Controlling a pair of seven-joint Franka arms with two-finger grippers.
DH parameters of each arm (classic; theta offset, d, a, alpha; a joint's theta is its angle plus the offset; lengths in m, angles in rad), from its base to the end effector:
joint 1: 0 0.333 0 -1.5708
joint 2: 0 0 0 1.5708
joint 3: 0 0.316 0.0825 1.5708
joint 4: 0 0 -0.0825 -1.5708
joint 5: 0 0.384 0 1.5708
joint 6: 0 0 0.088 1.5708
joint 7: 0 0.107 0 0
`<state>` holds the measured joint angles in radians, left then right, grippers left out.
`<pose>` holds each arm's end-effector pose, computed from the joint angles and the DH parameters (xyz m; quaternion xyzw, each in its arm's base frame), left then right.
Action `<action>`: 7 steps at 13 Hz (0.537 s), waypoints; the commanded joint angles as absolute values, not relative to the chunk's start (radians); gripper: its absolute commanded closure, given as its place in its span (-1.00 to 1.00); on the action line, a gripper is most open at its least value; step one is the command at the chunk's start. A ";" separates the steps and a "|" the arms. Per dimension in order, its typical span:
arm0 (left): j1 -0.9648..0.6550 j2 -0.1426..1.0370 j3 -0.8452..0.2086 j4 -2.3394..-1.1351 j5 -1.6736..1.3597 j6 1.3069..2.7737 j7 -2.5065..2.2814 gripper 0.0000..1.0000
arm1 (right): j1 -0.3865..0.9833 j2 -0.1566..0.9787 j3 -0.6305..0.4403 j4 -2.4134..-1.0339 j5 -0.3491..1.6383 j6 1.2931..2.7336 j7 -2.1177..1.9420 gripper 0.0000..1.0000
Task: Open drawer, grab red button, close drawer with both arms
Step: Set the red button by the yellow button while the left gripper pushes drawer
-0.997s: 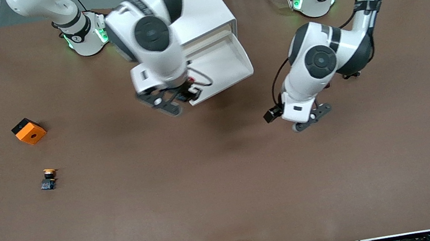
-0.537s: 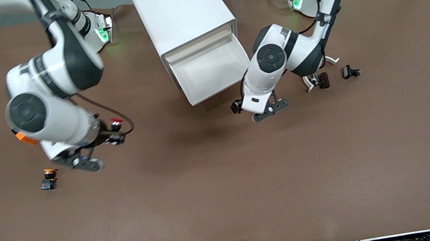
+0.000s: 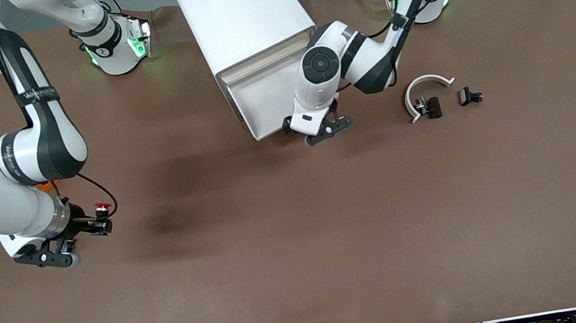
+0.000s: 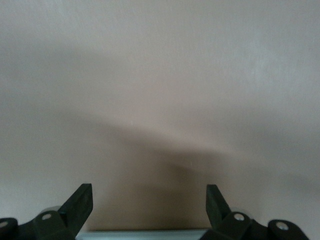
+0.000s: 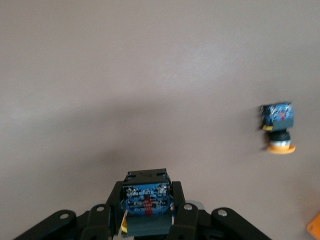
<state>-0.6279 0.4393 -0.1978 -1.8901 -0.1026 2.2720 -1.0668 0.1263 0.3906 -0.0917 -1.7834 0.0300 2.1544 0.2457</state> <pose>0.4279 -0.4581 0.2730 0.9833 0.1615 -0.0801 0.0262 0.6449 0.0281 0.3361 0.9938 -0.1104 -0.0081 0.0062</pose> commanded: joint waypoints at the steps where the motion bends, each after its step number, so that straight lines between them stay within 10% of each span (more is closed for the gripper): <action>1: -0.624 0.425 -0.245 -1.894 -0.100 2.235 -1.109 -1.00 | 0.074 0.380 -0.069 -1.888 0.011 2.296 0.169 1.00; 7: -0.624 0.428 -0.339 -1.920 -0.101 2.207 -1.203 -1.00 | 0.015 0.491 -0.067 -1.894 0.011 2.465 0.086 1.00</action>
<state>-0.6285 0.4395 -0.3149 -1.8959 -0.1026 2.2203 -1.1788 0.0454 0.4711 -0.0887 -1.9038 0.0191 2.4376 0.1042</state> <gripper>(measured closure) 0.000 0.581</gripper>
